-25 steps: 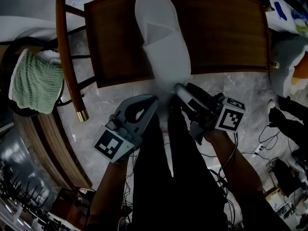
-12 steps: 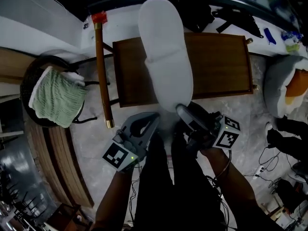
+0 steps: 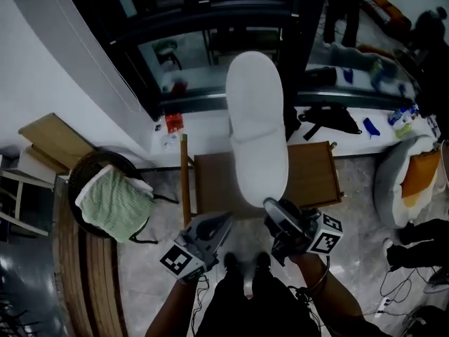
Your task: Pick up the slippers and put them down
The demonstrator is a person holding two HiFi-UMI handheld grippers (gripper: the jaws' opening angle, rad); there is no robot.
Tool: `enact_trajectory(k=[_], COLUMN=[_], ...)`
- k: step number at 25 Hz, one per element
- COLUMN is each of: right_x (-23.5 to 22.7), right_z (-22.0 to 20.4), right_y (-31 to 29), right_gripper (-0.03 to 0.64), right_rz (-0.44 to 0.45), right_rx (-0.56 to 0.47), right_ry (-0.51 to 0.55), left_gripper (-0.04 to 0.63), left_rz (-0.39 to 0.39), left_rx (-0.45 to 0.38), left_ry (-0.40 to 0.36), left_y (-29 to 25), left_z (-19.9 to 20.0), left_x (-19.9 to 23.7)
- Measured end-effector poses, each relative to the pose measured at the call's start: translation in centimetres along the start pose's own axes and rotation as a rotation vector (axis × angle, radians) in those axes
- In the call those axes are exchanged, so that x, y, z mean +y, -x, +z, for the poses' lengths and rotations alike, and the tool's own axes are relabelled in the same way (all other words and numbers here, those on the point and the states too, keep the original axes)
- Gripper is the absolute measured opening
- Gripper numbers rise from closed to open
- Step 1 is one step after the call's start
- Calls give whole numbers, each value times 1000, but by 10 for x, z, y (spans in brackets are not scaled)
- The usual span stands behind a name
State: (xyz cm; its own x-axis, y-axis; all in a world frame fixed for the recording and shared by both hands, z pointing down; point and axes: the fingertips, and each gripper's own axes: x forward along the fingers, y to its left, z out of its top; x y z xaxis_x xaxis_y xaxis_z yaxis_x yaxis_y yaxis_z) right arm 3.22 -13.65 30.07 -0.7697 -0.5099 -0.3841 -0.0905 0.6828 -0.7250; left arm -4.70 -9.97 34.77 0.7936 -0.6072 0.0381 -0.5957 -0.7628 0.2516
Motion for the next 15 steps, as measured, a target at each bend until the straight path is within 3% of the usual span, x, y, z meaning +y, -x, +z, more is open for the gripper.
enact_trajectory(k=[10,15], right_x=[89,114], right_z=[69,89], right_y=[-15,-18], right_gripper=[75,75], right_rz=[130,170], right_rx=[-90,-117], right_ry=[157,224], left_gripper=[3,3], left_rz=[-66,-87], left_rx=[-52,-129], left_ry=[-172,-232], left_y=[5,9], left_z=[89,134], left_x=[-33,-43])
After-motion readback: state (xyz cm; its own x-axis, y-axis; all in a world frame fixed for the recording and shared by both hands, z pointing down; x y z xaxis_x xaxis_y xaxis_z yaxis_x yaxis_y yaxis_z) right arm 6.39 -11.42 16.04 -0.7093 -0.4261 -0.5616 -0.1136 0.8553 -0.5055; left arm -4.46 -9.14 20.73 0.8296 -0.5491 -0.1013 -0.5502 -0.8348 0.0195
